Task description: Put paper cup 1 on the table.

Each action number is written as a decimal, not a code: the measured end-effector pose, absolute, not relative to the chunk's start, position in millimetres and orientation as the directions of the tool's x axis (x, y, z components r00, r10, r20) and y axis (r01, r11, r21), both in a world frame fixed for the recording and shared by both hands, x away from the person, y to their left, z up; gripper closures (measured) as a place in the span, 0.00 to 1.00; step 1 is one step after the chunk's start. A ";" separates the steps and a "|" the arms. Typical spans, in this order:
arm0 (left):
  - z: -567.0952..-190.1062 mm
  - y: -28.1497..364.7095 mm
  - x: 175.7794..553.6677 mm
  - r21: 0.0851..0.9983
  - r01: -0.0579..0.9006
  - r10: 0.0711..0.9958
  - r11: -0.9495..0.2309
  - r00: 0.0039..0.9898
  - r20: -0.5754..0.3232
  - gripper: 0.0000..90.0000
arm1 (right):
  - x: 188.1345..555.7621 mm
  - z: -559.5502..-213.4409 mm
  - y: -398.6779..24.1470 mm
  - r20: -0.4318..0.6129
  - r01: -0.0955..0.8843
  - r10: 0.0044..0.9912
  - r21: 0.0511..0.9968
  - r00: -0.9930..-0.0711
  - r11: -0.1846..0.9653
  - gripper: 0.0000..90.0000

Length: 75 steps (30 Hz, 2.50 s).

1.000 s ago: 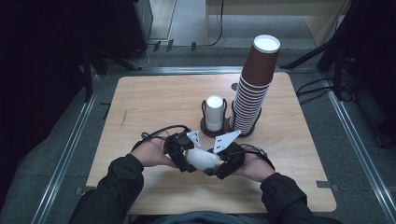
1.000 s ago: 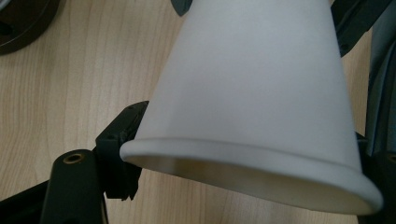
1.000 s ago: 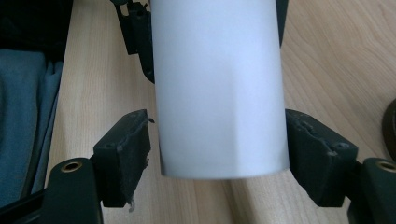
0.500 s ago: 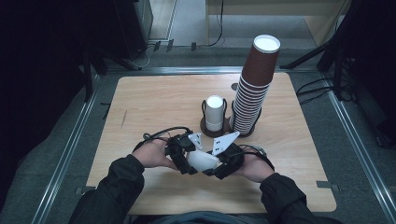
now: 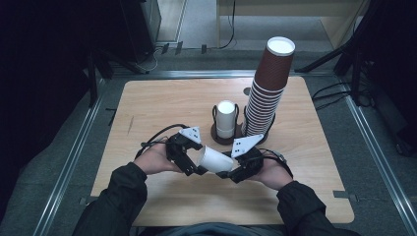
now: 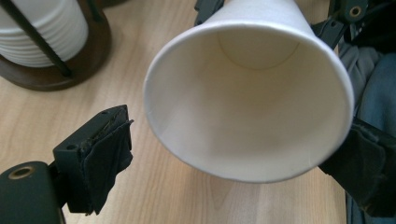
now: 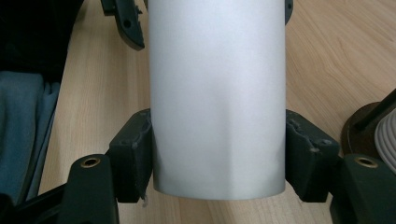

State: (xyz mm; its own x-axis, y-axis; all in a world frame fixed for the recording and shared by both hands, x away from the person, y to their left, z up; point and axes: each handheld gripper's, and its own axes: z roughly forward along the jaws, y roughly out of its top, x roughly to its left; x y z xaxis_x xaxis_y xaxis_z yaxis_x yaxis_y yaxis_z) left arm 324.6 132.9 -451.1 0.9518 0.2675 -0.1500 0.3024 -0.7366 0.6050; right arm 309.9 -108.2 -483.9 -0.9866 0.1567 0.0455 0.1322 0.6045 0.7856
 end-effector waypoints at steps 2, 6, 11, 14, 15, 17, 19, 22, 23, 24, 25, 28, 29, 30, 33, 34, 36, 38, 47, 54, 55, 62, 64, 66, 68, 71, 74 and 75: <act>-449.7 135.5 325.1 0.621 0.306 0.268 -0.721 0.951 -0.157 0.08 | 309.7 -483.2 -109.4 0.068 0.153 0.164 0.789 -0.984 0.595 0.38; -446.9 138.4 324.5 0.656 0.323 0.270 -0.682 0.945 -0.185 0.08 | 310.6 -480.8 -111.7 0.088 0.170 0.170 0.812 -0.981 0.558 0.38; -444.9 138.1 323.1 0.689 0.327 0.266 -0.646 0.943 -0.199 0.08 | 311.8 -479.0 -114.0 0.105 0.176 0.162 0.834 -0.981 0.522 0.38; -444.0 137.0 322.8 0.704 0.335 0.264 -0.627 0.941 -0.212 0.08 | 311.6 -478.5 -114.1 0.113 0.174 0.150 0.845 -0.982 0.506 0.38; -443.8 136.6 322.9 0.707 0.336 0.262 -0.623 0.941 -0.217 0.08 | 311.2 -478.2 -114.0 0.113 0.173 0.147 0.846 -0.983 0.504 0.38; -443.5 136.0 322.8 0.710 0.337 0.254 -0.618 0.940 -0.226 0.09 | 310.6 -478.0 -113.5 0.114 0.170 0.140 0.849 -0.983 0.500 0.38; -443.2 136.3 322.7 0.721 0.338 0.238 -0.605 0.941 -0.241 0.13 | 310.3 -477.9 -113.1 0.117 0.169 0.134 0.852 -0.984 0.495 0.38; -442.3 136.0 322.3 0.726 0.339 0.230 -0.599 0.941 -0.249 0.16 | 310.1 -477.6 -112.9 0.131 0.176 0.126 0.857 -0.983 0.484 0.38; -442.2 136.1 322.3 0.726 0.338 0.226 -0.598 0.941 -0.252 0.17 | 310.1 -477.5 -112.8 0.138 0.182 0.126 0.858 -0.982 0.481 0.38; -442.2 136.3 322.3 0.728 0.340 0.222 -0.595 0.940 -0.257 0.18 | 310.1 -477.6 -112.5 0.141 0.185 0.126 0.857 -0.982 0.481 0.38; -442.1 136.6 322.4 0.728 0.337 0.218 -0.596 0.941 -0.258 0.20 | 310.0 -477.7 -112.3 0.142 0.186 0.126 0.856 -0.982 0.482 0.38; -441.6 137.3 321.8 0.735 0.319 0.207 -0.598 0.948 -0.243 0.22 | 310.2 -478.2 -112.2 0.140 0.183 0.123 0.854 -0.982 0.488 0.38; -441.3 137.6 321.2 0.740 0.302 0.199 -0.601 0.953 -0.227 0.23 | 310.2 -478.3 -112.0 0.134 0.179 0.125 0.853 -0.983 0.490 0.38; -440.6 137.7 321.0 0.739 0.295 0.194 -0.606 0.955 -0.223 0.24 | 310.1 -478.3 -111.9 0.132 0.177 0.124 0.851 -0.983 0.494 0.38; -441.0 138.9 323.5 0.733 0.307 0.185 -0.607 0.952 -0.246 0.27 | 309.9 -478.2 -111.9 0.137 0.180 0.123 0.848 -0.983 0.498 0.39; -441.4 139.2 324.4 0.731 0.315 0.184 -0.605 0.949 -0.256 0.28 | 310.1 -478.1 -112.1 0.137 0.180 0.123 0.848 -0.983 0.498 0.39; -441.9 139.6 326.2 0.723 0.327 0.188 -0.608 0.945 -0.269 0.29 | 310.6 -478.2 -112.0 0.145 0.190 0.128 0.845 -0.981 0.499 0.38; -442.3 140.5 327.7 0.716 0.346 0.202 -0.607 0.938 -0.282 0.30 | 311.5 -478.7 -111.3 0.155 0.208 0.147 0.836 -0.977 0.507 0.31; -438.2 149.3 333.0 0.696 0.353 0.250 -0.625 0.935 -0.250 0.30 | 316.3 -481.0 -112.3 0.153 0.244 0.208 0.805 -0.966 0.540 0.26; -431.4 149.1 347.8 0.672 0.347 0.260 -0.654 0.937 -0.232 0.30 | 322.8 -483.1 -114.0 0.137 0.252 0.239 0.789 -0.961 0.560 0.26; -430.3 147.8 349.4 0.668 0.350 0.264 -0.656 0.936 -0.232 0.30 | 324.5 -482.7 -114.2 0.138 0.257 0.245 0.787 -0.960 0.561 0.26; -421.7 138.7 362.6 0.634 0.323 0.255 -0.703 0.946 -0.200 0.30 | 340.5 -477.7 -115.2 0.130 0.250 0.245 0.790 -0.961 0.560 0.26; -420.1 135.8 365.6 0.614 0.309 0.251 -0.726 0.951 -0.181 0.30 | 342.5 -477.4 -115.7 0.138 0.253 0.239 0.786 -0.961 0.565 0.26; -420.0 132.5 367.1 0.588 0.300 0.254 -0.751 0.953 -0.163 0.30 | 344.5 -478.1 -115.7 0.125 0.240 0.234 0.784 -0.964 0.572 0.26; -420.6 130.2 368.6 0.575 0.297 0.253 -0.763 0.955 -0.157 0.30 | 346.6 -479.3 -116.3 0.124 0.239 0.232 0.784 -0.965 0.573 0.26; -423.0 128.4 369.8 0.561 0.301 0.260 -0.771 0.953 -0.154 0.30 | 349.2 -481.1 -116.7 0.126 0.242 0.235 0.783 -0.964 0.573 0.26; -426.3 125.6 368.5 0.536 0.303 0.272 -0.788 0.952 -0.139 0.30 | 349.2 -481.8 -116.2 0.133 0.247 0.233 0.779 -0.963 0.576 0.26; -427.5 124.0 367.3 0.529 0.304 0.271 -0.793 0.952 -0.140 0.30 | 348.8 -482.0 -115.7 0.130 0.245 0.234 0.779 -0.964 0.577 0.26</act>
State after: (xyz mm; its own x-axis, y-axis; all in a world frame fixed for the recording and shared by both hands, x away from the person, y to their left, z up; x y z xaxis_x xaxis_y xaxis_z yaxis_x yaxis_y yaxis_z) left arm 367.3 124.0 -427.5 0.9523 0.2714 -0.1398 0.3036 -0.7928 0.5285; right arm 348.8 -115.7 -482.0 -0.9635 0.2337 0.1305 0.2455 0.5775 0.7786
